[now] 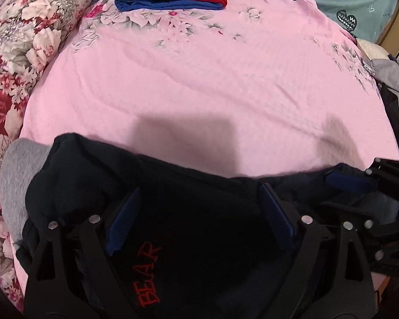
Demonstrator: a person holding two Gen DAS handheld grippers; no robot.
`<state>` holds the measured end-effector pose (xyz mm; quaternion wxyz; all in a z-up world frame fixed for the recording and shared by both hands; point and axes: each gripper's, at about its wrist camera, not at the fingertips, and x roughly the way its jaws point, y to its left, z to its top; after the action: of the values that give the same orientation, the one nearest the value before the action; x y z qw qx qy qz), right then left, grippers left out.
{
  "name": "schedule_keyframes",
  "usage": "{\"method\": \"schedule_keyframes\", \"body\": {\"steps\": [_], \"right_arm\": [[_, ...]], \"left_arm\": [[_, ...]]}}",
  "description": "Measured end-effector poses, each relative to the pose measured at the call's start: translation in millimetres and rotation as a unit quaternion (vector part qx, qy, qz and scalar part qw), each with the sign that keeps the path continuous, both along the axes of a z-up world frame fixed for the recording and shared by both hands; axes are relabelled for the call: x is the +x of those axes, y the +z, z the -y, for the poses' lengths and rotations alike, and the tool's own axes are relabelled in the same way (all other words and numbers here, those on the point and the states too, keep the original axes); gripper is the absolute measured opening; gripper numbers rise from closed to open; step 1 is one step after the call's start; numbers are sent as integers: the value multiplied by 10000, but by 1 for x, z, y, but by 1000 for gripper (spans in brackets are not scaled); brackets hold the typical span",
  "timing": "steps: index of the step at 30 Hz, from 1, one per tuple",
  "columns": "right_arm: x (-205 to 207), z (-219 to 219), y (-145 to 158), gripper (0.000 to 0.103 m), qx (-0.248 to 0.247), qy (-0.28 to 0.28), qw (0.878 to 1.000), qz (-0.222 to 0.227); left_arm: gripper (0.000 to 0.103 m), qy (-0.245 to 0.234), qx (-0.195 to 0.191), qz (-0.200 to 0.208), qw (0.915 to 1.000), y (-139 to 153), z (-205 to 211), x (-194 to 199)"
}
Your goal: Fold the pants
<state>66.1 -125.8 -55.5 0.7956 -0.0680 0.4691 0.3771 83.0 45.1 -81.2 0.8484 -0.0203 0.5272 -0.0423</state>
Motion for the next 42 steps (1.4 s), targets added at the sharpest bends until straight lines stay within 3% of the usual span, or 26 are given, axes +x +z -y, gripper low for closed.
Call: {"method": "schedule_keyframes", "body": {"steps": [4,10,17,23,24,25,28,31,33,35,37,39,42], "right_arm": [[1,16,6,37,115,-108,9998,-76],[2,-8,2,37,-34,2,9998,190],[-9,-33,-4,36,-575,549,9953,546],[-7,-42,-5,36,-823,691,9908,828],[-3,-45,-6,35,-861,737,9899,855],[-1,-44,-6,21,-817,793,9904,779],[3,-45,-3,4,-908,965,9884,738],[24,-30,10,2,-520,569,9943,733],[44,-23,3,2,-369,284,9972,591],[53,-30,-18,2,-577,291,9964,552],[59,-22,-15,3,-444,116,9975,530],[63,-5,-5,3,-861,-521,9897,1016],[50,20,15,3,-143,-534,9965,623]], "left_arm": [[90,2,11,69,10000,1,-1,-3],[90,-8,-74,29,10000,3,-4,-5],[89,223,-338,145,9991,24,-27,-14],[89,517,-280,303,9978,33,-52,-18],[89,556,-318,289,9975,31,-56,-19],[89,594,-351,274,9972,29,-60,-21],[89,602,-326,197,9975,21,-64,-23],[89,556,-178,223,9980,13,-61,-25],[89,534,-39,225,9983,9,-57,-24],[89,515,80,155,9985,6,-54,-21],[89,493,84,182,9986,11,-55,-23],[89,501,3,192,9986,18,-57,-28],[89,447,-67,290,9986,28,-56,-37]]}}
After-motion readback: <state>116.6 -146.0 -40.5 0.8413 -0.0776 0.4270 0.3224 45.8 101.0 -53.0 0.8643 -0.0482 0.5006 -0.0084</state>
